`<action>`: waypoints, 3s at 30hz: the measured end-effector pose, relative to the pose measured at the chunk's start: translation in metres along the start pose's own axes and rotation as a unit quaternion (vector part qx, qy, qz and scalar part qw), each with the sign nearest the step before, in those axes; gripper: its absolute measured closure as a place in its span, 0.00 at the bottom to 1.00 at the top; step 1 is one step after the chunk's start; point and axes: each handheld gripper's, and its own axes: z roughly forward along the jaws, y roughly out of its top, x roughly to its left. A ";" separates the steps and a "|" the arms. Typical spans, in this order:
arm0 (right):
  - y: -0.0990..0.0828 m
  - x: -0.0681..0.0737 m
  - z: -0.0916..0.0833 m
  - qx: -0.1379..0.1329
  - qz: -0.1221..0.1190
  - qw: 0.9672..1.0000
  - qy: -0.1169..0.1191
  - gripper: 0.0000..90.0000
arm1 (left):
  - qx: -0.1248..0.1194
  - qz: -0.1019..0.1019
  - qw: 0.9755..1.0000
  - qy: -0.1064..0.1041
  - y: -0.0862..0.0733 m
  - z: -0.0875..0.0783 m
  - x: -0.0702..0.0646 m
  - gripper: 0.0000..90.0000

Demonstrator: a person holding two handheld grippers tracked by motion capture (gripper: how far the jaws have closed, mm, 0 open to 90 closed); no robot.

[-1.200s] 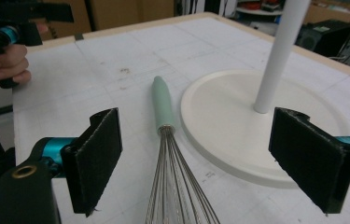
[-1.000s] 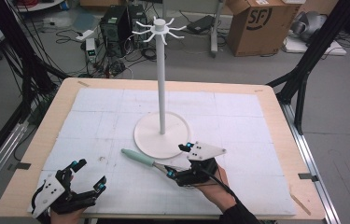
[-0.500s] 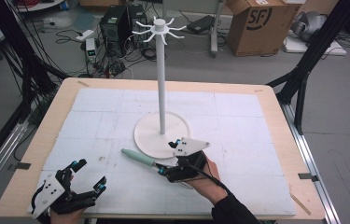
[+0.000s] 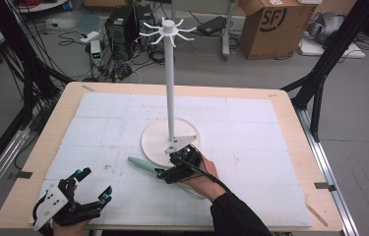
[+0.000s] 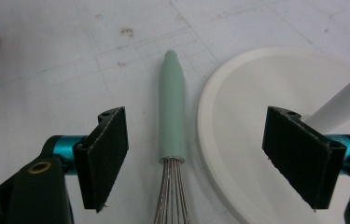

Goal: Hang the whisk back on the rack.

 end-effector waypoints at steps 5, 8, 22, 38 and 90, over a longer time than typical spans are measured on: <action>0.011 0.011 0.016 0.047 -0.031 0.998 0.015 0.24 | 0.000 0.002 1.000 -0.001 0.000 0.000 0.000 0.12; 0.016 0.015 0.021 0.051 -0.029 0.998 0.019 0.25 | -0.001 0.002 1.000 -0.002 0.001 0.000 -0.001 0.12; 0.028 0.020 0.057 0.197 -0.025 0.980 0.022 0.33 | -0.004 0.001 1.000 -0.007 0.001 -0.001 -0.001 0.12; 0.024 0.014 0.068 0.239 -0.009 0.970 0.035 0.48 | -0.004 0.003 1.000 -0.007 0.002 0.000 -0.002 0.12; 0.037 -0.015 -0.029 0.094 0.011 0.994 0.045 0.77 | 0.000 -0.002 1.000 0.007 0.001 -0.002 -0.001 0.12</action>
